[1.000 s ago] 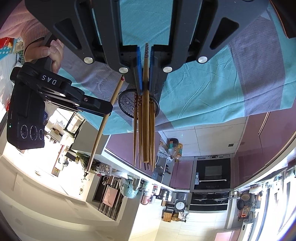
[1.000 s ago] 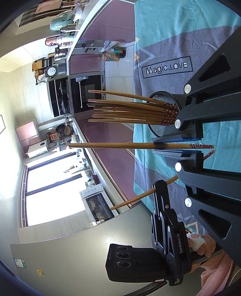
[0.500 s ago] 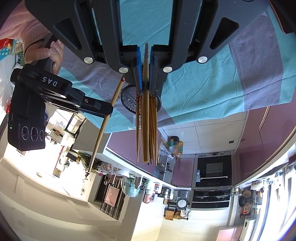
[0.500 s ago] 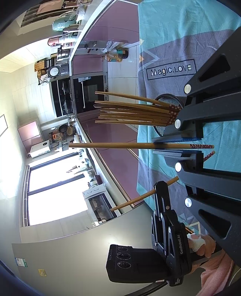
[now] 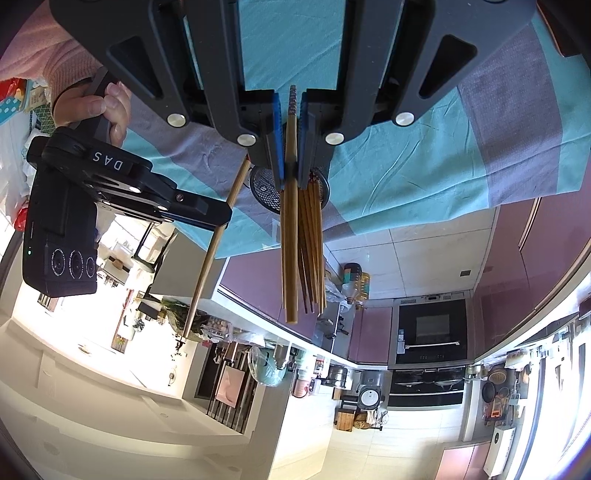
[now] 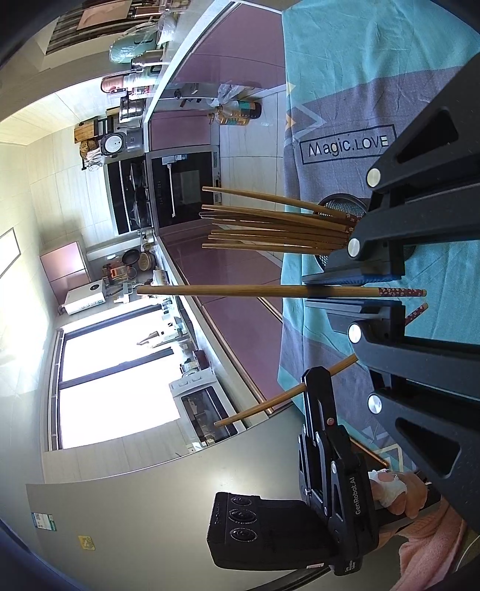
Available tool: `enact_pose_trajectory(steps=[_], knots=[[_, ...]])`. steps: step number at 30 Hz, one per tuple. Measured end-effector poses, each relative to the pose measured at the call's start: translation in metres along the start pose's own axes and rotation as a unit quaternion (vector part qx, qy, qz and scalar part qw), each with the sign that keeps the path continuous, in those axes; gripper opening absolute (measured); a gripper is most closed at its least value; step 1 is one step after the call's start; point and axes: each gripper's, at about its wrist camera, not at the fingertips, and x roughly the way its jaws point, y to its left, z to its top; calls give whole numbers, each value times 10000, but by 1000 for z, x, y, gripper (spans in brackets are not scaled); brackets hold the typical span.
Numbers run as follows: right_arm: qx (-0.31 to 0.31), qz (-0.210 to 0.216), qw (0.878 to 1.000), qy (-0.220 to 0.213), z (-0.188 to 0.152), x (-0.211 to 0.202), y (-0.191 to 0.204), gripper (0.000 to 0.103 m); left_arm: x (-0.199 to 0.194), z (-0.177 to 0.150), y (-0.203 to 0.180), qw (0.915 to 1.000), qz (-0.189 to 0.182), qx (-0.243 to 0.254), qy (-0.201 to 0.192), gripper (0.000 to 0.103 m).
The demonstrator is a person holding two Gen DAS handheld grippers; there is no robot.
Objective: Organize utensils
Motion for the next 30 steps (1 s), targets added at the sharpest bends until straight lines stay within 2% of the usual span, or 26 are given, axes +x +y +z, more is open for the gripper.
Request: enact_pose_trajectory(steps=[30], knots=[[-123,10,9998,-168,11,-3,0,6,-15,14,-4,9995,-44,177,-273,7]])
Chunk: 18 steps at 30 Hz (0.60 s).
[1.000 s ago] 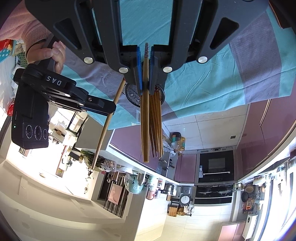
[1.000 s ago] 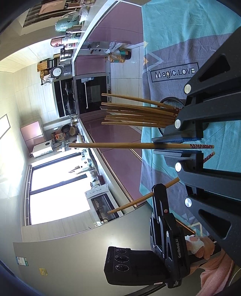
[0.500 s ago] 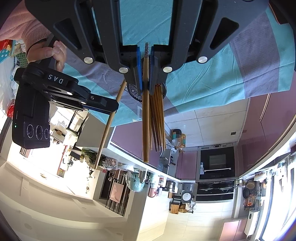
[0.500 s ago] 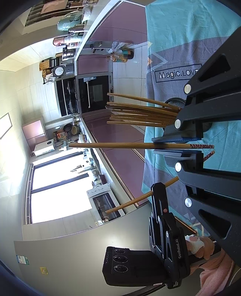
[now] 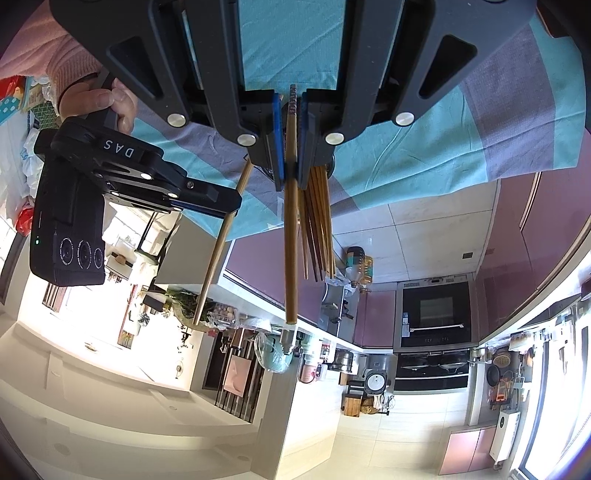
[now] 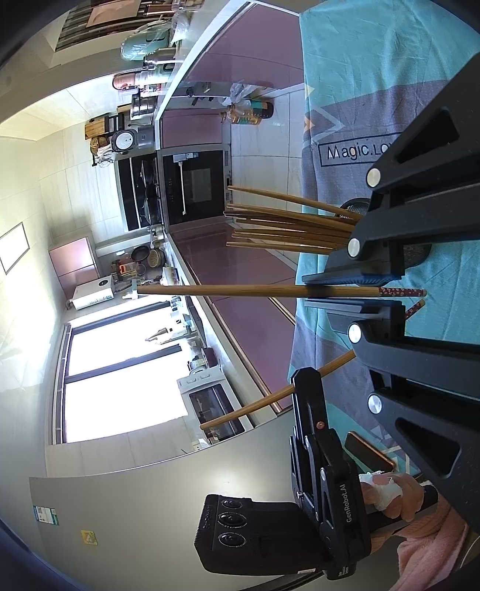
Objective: Organize utensils
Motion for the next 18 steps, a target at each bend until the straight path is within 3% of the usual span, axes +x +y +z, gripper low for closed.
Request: enact_pose_trajectory(steps=[18], knots=[[-105,0,9999,-109,7,-5,3,6,-5,11,-6,9999,0,81,-140,7]])
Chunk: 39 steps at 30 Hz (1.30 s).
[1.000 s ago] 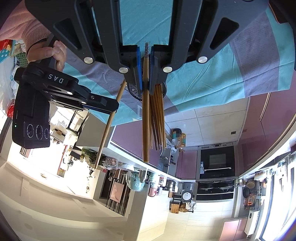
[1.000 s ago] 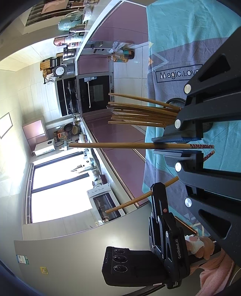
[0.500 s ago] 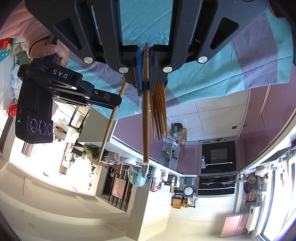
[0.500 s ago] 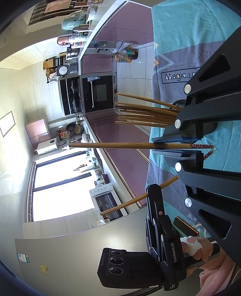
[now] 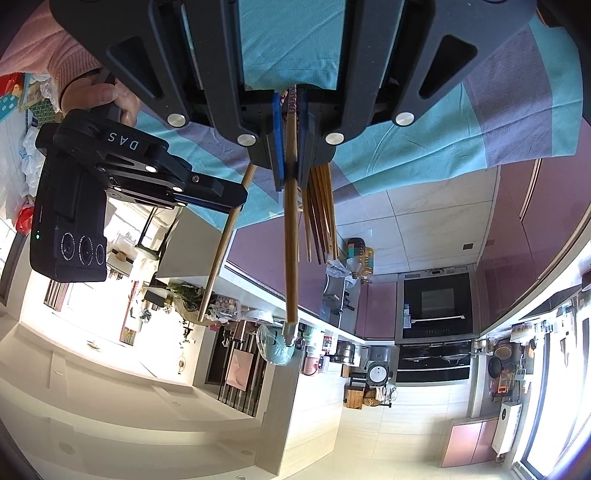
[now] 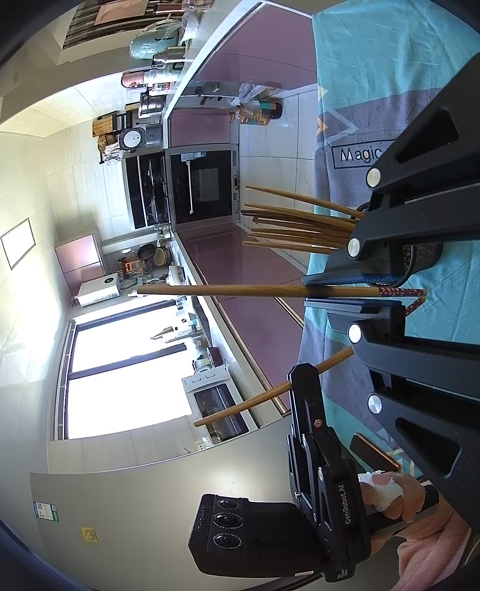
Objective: Organize utensils
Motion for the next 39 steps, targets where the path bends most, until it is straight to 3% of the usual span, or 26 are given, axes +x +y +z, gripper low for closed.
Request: enact_pose_trajectory(steps=[39], knots=[[0,-102,9998,-177,12,-6,-6,6,1,30,-12,9995,57,113,-278,7]])
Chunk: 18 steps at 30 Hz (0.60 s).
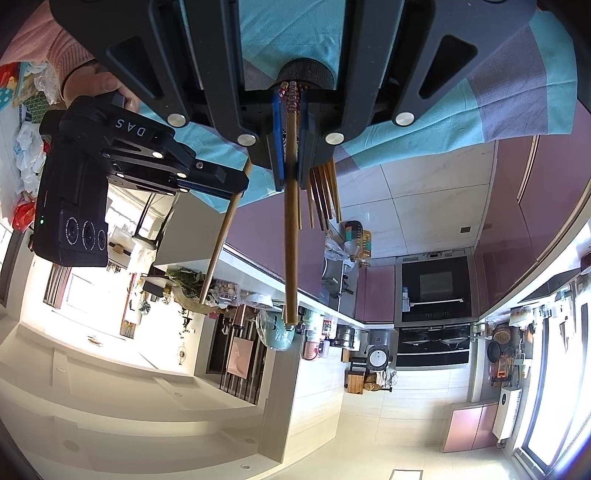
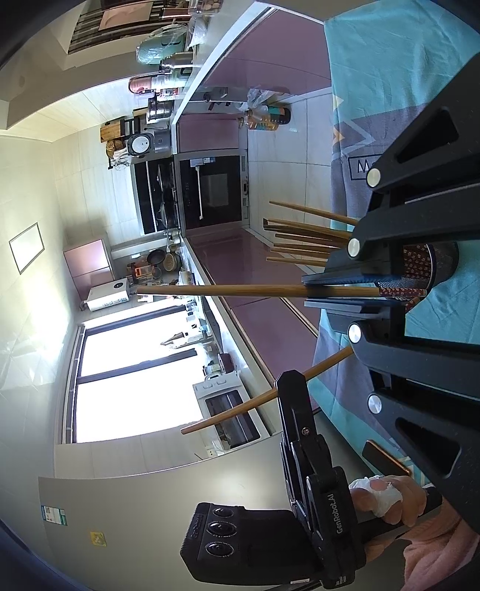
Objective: Organize utensils
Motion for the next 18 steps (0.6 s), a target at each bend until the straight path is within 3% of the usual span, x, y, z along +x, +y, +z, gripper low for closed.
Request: enact_pose_trajectory(steps=[18], knots=[[18,-46,10000,6,2,4,-2,6,1,1,-2,10000,41,6,23,7]])
